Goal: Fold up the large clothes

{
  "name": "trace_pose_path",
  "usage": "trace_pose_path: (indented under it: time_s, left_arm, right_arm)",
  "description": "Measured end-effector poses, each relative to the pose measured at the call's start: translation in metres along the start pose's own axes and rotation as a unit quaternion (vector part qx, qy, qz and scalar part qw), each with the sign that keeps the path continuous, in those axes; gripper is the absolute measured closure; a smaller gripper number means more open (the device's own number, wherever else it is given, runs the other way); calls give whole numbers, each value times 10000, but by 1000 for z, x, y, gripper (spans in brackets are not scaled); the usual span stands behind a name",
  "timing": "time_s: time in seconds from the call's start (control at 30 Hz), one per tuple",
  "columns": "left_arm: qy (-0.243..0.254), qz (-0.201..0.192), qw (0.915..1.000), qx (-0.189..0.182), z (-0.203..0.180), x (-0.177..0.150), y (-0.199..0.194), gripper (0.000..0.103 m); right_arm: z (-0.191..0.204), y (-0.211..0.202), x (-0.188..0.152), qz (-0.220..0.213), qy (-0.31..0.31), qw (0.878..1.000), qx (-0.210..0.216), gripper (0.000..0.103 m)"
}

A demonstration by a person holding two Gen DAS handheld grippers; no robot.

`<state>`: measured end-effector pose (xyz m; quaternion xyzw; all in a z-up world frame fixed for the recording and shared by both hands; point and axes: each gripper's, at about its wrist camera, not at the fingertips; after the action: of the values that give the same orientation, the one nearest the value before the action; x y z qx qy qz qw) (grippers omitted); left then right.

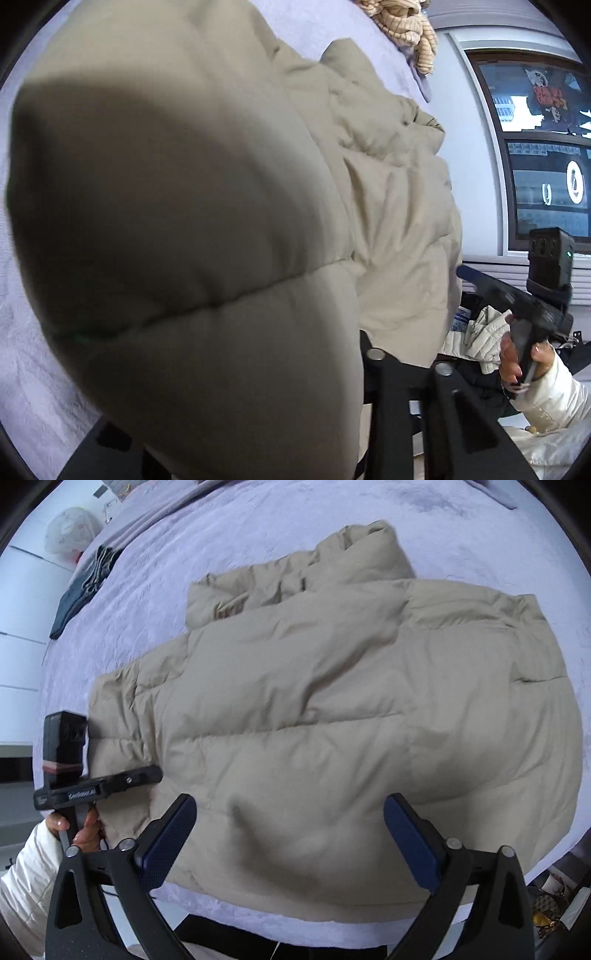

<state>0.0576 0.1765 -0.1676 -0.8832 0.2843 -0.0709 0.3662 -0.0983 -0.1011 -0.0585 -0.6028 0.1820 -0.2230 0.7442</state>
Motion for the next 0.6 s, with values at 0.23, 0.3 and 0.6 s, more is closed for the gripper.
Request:
trace_pose_path:
  time_s: [0.23,0.3,0.6]
  left_arm:
    - [235,-276,9993,-75,-67,-11,-37,74]
    - [397,-289,9987,-116,-98,-12,-46,74]
    - [750,-37,9971,119,-237,7,-7,74]
  right_arm:
    - [-29,21,24,-336,269,9983,389,97]
    - [-32,35,25,-316,237,9978,535,97]
    - [-65,76,36,-132,839,9840,1564,101]
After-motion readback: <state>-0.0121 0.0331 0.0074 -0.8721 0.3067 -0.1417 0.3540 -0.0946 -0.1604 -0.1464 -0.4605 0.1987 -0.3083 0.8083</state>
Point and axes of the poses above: each gripper's, at about its wrist camera, not at the fingertips, and y roughly the way its jaws point, z to its left, x to its top, and after that the axes turned 2 degrees about z, right-handed
